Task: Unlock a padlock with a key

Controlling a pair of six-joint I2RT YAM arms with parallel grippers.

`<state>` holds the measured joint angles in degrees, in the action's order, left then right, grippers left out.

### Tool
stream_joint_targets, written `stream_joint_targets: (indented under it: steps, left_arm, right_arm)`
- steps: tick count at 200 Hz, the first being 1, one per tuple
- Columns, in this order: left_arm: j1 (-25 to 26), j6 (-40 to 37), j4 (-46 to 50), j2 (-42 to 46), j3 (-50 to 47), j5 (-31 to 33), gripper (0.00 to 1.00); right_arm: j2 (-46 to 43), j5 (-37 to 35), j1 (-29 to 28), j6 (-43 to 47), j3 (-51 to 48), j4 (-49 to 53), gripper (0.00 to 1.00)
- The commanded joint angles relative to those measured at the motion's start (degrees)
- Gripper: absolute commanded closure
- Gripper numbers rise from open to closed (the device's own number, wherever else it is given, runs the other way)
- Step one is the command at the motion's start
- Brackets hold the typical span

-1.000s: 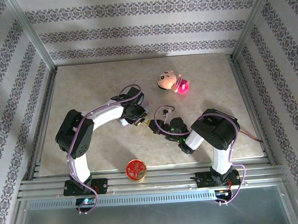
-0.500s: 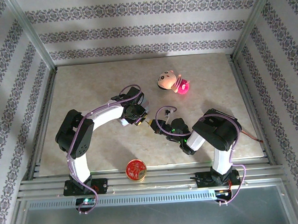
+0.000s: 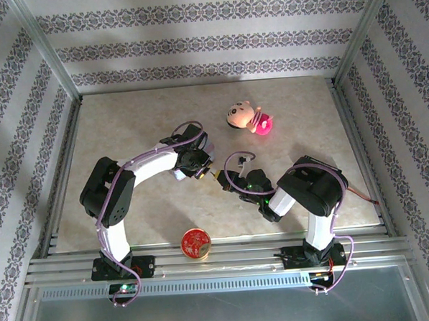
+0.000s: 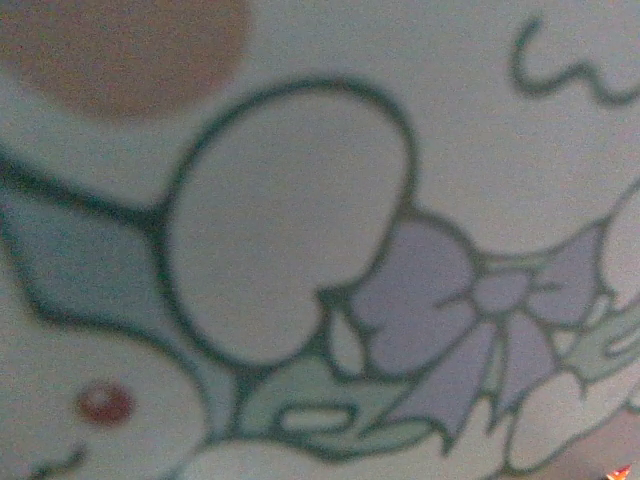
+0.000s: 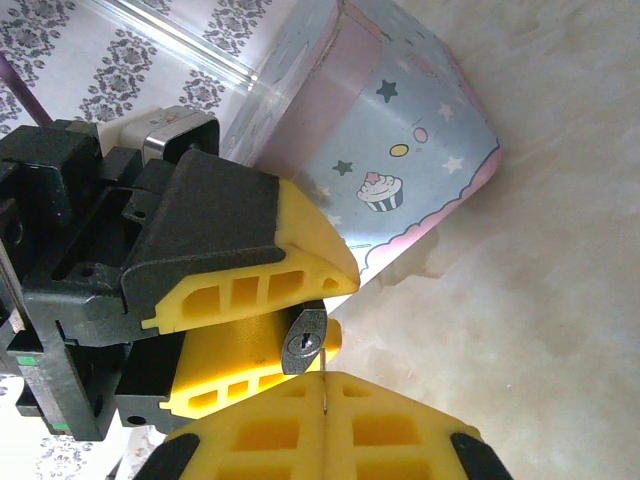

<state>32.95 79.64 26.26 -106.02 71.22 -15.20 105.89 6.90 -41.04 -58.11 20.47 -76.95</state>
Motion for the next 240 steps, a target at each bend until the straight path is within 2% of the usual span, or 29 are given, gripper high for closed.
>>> stream_joint_targets:
  steps: [1,240]
  left_arm:
    - [0.71,4.3,1.24,-0.97,0.28,-4.42,0.79]
    - [0.71,4.58,-0.67,-1.47,-0.55,-5.46,0.8]
  right_arm:
    - [-1.1,0.31,-0.11,0.86,0.1,-2.51,1.0]
    - [1.67,0.66,-0.31,-0.51,1.92,-2.51,1.0]
